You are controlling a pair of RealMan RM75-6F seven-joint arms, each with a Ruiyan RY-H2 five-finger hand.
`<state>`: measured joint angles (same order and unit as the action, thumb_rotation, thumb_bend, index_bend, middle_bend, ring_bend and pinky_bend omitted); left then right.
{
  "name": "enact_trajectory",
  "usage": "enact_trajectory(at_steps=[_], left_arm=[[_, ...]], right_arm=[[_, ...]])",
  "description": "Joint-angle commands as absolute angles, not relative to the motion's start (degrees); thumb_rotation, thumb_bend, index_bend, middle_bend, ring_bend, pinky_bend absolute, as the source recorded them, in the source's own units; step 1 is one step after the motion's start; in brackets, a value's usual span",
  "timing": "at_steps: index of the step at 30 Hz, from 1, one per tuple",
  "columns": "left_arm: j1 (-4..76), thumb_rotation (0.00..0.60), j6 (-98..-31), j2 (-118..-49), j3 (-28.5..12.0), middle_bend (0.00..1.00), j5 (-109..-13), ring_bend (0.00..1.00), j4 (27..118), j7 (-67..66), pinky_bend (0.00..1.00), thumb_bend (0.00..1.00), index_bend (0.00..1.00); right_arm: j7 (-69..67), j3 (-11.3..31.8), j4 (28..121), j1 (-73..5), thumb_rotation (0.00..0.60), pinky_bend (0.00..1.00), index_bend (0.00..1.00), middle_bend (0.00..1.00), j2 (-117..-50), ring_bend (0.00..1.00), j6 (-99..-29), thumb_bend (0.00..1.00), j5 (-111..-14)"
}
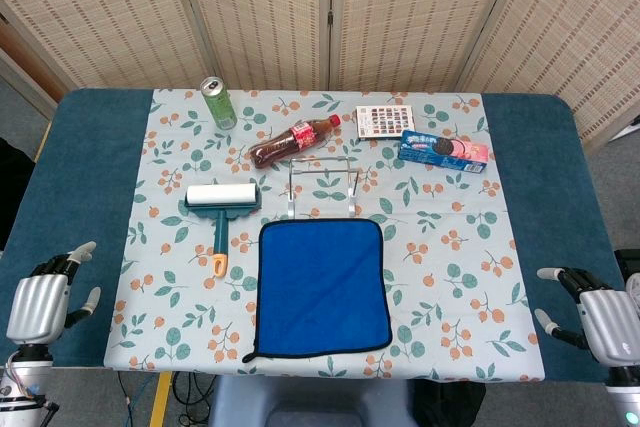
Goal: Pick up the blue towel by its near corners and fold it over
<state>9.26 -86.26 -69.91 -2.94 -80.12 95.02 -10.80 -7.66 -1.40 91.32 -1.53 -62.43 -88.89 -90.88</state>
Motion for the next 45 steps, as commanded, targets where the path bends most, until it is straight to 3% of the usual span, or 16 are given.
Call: enact_trajectory(at_steps=[1,10,18,26,30,38,45], left_arm=[[9.2,0.6,-86.1,-69.9,-3.0,0.33,-80.2,0.29,95.2,-10.9,0.37,0.33,0.19],[9.6,0.6,-85.8,-69.4,-2.9,0.33,-83.4,0.29,94.9,-9.5,0.37,0.33,0.19],[12.0,0.6,-84.6,-69.4,-1.1,0.33,-91.8,0.33,91.4,-5.6,0.38,0.33,0.25],[15.9,0.6,-81.0,-70.5,2.3,0.41,-100.7,0.43,89.4,-1.9,0.5,0.33,0.28],[18.2,0.6,-78.1,-72.2,3.8,0.5,-104.2,0.49,88.2,-2.4,0.55,0.33,0.28],[23.3,0.6,-70.3,-75.1,5.9,0.76,-107.7,0.71,87.5,-4.1,0.8,0.32,0.29],[26.3,0.6,-65.3,-78.6,7.1,0.92,-108.6,0.86,86.5,-5.4,0.96,0.31,0.29]], right_arm=[[-7.9,-1.1,91.1,-1.4,0.6,0.51,0.32,0.36,-62.5,0.3,-89.2,0.24,-91.1],[-8.2,-0.7,90.9,-1.1,0.6,0.51,0.32,0.36,-62.4,0.3,-90.3,0.24,-92.1],[-8.0,-0.3,91.1,-1.3,0.6,0.51,0.32,0.36,-61.9,0.31,-90.4,0.24,-92.8],[-7.3,-0.3,91.8,-1.8,0.6,0.51,0.32,0.36,-61.8,0.31,-90.4,0.24,-94.5],[-6.8,-0.6,92.3,-2.3,0.6,0.51,0.32,0.36,-62.0,0.31,-89.9,0.25,-95.7],[-6.1,-0.9,92.9,-3.2,0.6,0.51,0.32,0.36,-62.0,0.31,-88.9,0.25,-96.8],[-6.0,-1.1,93.1,-3.6,0.6,0.51,0.32,0.36,-61.9,0.31,-88.1,0.25,-96.9]])
